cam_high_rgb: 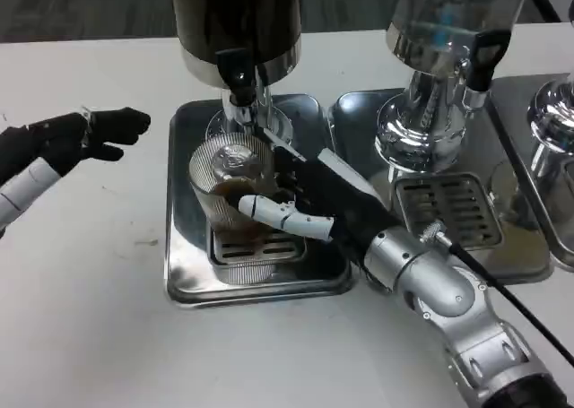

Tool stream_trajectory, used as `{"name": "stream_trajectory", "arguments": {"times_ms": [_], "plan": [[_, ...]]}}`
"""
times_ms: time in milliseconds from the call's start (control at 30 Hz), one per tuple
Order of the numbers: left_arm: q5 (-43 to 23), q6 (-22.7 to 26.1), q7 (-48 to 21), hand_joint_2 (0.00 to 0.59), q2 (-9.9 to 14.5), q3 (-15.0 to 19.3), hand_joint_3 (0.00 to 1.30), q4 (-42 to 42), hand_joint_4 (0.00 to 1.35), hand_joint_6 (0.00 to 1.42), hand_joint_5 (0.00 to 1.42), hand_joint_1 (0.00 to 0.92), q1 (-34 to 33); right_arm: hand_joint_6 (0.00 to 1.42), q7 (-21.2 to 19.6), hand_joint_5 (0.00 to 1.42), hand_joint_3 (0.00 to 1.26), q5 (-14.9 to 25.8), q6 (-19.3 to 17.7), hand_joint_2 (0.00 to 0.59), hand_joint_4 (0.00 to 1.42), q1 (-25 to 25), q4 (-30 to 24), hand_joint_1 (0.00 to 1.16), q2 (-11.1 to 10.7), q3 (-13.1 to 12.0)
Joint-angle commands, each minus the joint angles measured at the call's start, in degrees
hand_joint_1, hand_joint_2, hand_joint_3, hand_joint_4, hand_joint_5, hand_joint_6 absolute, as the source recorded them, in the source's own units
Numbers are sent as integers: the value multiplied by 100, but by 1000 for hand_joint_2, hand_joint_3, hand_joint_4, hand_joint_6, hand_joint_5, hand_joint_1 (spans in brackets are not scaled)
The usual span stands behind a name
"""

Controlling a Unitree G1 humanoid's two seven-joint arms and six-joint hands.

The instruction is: Grasp the cup under the faucet to collect the drink, then remove the cup.

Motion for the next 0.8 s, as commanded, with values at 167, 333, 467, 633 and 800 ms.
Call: {"name": "stream_trajectory", "arguments": {"times_ms": [167, 333, 467, 633, 800], "plan": [[106, 26, 55, 96, 111, 32, 333, 79, 242, 269, 214, 0, 82, 0, 26, 0, 0, -98, -191, 224, 0, -139, 204, 516, 5, 102], [131, 33, 47, 99, 123, 51, 346, 97, 250, 273, 216, 0, 94, 0, -73, 0, 0, -209, -191, 219, 0, -134, 181, 517, -10, 155], [156, 47, 41, 102, 126, 77, 347, 103, 251, 274, 216, 0, 106, 0, -146, 0, 0, -283, -209, 217, 0, -99, 135, 518, -1, 171], [186, 63, 42, 107, 125, 86, 349, 110, 264, 275, 226, 0, 122, 0, -204, 0, 0, -325, -213, 217, 0, -74, 134, 518, 23, 204], [196, 75, 49, 114, 133, 96, 354, 99, 265, 275, 229, 0, 165, 0, -323, 0, 0, -446, -163, 212, 0, -70, 113, 524, 18, 296]]}}
